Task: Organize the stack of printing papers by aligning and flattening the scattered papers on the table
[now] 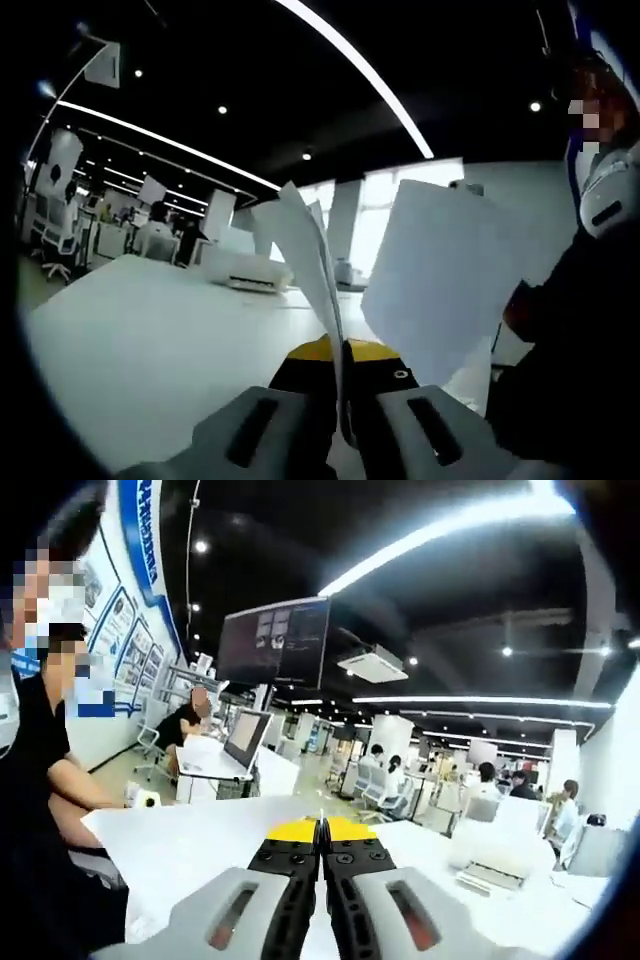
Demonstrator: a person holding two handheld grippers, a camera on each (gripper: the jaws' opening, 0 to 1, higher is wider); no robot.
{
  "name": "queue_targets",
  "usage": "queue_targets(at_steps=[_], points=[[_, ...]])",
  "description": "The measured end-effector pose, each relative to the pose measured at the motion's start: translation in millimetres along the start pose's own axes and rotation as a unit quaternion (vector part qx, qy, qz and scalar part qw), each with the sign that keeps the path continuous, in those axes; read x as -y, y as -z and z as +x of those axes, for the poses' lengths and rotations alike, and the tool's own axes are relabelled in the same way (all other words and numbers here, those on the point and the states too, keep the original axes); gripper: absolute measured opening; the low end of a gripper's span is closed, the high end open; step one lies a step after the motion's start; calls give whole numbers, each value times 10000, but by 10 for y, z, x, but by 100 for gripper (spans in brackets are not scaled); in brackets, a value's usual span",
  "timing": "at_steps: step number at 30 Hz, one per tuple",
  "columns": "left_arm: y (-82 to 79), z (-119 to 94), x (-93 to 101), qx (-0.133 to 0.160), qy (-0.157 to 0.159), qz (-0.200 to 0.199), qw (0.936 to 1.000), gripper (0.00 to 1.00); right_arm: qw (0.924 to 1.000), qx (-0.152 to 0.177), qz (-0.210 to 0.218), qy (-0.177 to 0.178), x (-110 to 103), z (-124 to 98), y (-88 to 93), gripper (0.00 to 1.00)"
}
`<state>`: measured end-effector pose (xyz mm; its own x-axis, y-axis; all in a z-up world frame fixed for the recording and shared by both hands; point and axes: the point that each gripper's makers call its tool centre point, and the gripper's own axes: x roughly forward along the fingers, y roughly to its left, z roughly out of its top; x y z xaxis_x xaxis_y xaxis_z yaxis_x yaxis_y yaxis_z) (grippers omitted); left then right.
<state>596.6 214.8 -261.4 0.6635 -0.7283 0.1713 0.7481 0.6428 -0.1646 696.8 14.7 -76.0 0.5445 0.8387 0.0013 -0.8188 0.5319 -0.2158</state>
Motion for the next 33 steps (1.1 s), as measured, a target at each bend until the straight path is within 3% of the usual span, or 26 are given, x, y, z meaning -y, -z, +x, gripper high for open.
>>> queue_targets(at_steps=[3, 8, 11, 17, 22, 23, 24, 25, 26, 30, 33], points=[[8, 1, -4, -20, -24, 26, 10000, 6, 9995, -250, 186, -32, 103, 176, 191, 0], [15, 9, -8, -38, -31, 17, 10000, 6, 9973, -446, 574, 38, 225, 204, 447, 0], [25, 17, -15, -64, -40, -15, 10000, 6, 9938, -358, 1055, 65, 320, 157, 565, 0], [34, 20, -27, -90, -92, -27, 9999, 6, 9769, -10, 2102, 385, 575, -72, 870, 0], [47, 29, -58, -129, -204, -32, 9997, 6, 9515, 375, 2936, 842, 761, -331, 1152, 0], [50, 32, -62, -141, -227, -30, 9996, 6, 9405, 573, 3202, 982, 829, -408, 1209, 0], [54, 34, -68, -157, -246, -35, 9996, 6, 9350, 635, 3348, 979, 800, -417, 1227, 0], [59, 34, -75, -172, -271, -37, 9995, 6, 9232, 725, 3635, 1017, 787, -462, 1290, 0], [61, 35, -80, -179, -297, -27, 9994, 6, 9196, 728, 3713, 1054, 790, -483, 1349, 0], [61, 35, -90, -174, -362, 43, 9992, 6, 8875, 1007, 4418, 836, 736, -496, 1336, 0], [40, 30, -93, -110, -403, 114, 9991, 6, 8695, 1163, 4765, 578, 674, -461, 1243, 0]])
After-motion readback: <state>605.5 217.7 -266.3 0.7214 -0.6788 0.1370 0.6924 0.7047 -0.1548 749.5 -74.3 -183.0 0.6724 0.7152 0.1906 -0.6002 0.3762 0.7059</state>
